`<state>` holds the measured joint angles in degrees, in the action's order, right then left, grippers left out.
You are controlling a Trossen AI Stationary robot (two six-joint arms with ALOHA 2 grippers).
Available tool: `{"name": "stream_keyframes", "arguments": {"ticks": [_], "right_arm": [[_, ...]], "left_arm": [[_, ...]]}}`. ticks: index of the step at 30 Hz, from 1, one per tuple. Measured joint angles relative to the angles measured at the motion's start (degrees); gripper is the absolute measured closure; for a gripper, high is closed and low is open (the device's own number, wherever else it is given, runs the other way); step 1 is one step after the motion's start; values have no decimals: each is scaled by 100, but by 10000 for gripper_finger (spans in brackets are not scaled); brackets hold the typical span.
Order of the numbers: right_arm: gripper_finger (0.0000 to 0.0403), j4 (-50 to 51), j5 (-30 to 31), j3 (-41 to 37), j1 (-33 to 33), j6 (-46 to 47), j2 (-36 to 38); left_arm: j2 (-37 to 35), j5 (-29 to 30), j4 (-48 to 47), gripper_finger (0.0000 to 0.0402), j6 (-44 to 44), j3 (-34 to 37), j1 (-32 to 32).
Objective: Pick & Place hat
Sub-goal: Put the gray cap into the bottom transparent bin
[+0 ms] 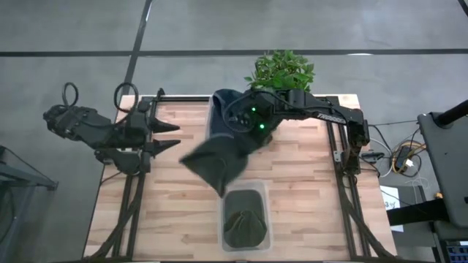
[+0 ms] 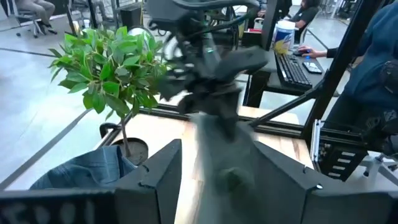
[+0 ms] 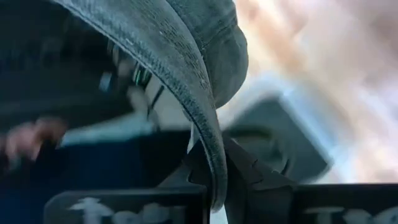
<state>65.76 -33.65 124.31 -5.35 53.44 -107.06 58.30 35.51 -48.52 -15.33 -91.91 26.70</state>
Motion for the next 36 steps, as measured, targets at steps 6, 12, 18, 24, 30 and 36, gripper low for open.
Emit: {"name": "stream_keyframes", "arguments": {"ticks": [6, 12, 18, 24, 30, 36], "right_arm": [[394, 165, -1611, 20, 50, -114, 101], [394, 270, -2756, 18, 49, 227, 102], [393, 1525, -3219, -19, 51, -466, 97], [392, 2348, -3153, -221, 72, -1634, 28], [391, 2347, -3305, -382, 113, -2042, -265], [391, 2338, -3443, -350, 262, -2151, -702]], "left_arm": [[-74, 55, -101, 219, 17, 17, 0], [-58, 55, -169, 219, -2, 24, -2], [-52, 55, -176, 219, -5, 26, -6], [-52, 55, -287, 219, -9, 30, -4], [-52, 55, -350, 219, 2, 32, -4], [-52, 55, -407, 219, -54, 32, -4]]}}
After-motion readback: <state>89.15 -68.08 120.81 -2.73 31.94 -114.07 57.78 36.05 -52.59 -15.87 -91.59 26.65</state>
